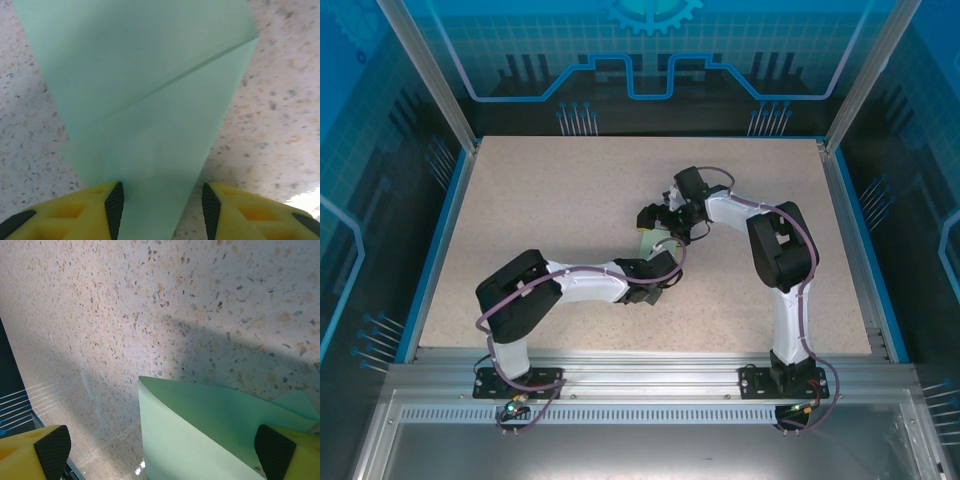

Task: Fold a paper plane with a square sheet of paper (fold left side to right side)
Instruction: Fold the wing for the fifth time at the center of the table.

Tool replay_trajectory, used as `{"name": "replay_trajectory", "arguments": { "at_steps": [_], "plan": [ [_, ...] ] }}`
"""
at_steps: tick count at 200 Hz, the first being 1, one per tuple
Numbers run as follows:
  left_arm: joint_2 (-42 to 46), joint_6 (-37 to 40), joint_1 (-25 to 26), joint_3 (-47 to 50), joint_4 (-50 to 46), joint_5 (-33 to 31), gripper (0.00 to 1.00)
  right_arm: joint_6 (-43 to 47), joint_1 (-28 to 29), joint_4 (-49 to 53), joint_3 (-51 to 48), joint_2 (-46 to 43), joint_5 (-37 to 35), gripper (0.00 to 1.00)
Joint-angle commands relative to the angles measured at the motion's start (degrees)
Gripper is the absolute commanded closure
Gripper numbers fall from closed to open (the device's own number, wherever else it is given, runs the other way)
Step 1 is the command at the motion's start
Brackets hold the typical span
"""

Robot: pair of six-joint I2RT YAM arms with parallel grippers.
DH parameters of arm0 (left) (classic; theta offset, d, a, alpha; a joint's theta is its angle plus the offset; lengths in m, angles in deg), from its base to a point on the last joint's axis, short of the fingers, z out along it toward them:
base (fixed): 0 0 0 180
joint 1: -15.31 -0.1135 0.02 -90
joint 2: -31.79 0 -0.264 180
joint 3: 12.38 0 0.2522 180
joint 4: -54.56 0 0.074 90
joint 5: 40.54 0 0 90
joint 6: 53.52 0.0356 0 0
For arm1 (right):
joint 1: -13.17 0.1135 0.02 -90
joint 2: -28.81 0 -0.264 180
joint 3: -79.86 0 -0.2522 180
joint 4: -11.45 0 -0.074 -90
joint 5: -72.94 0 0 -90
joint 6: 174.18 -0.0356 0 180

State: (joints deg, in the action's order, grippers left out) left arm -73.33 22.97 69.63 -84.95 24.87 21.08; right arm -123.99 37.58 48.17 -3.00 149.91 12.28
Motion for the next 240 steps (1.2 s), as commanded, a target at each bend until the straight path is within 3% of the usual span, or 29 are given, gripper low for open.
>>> {"name": "replay_trajectory", "arguments": {
  "at_steps": [1,92,146,199,240],
  "plan": [
    [-1.1,-0.4,0.6,-1.3,-3.6,-6.0,0.53,0.9,1.5,2.4,-1.6,3.4,-1.2,0.0],
    [0.4,0.6,1.1,-1.5,-4.0,-7.9,0.66,0.9,1.5,2.4,-1.8,3.6,-1.2,0.01],
    [1.7,1.7,1.4,-2.2,-4.8,-7.0,0.68,0.9,1.5,2.4,-1.8,3.7,-1.1,0.01],
    [1.6,1.6,1.1,-1.4,-3.8,-4.1,0.78,1.4,1.5,2.9,-1.7,3.5,-1.0,0.01],
    [2.9,0.6,-0.9,-0.1,-1.8,2.4,0.83,2.0,1.3,2.7,-1.4,3.0,-0.5,0.01]
  ]
}}
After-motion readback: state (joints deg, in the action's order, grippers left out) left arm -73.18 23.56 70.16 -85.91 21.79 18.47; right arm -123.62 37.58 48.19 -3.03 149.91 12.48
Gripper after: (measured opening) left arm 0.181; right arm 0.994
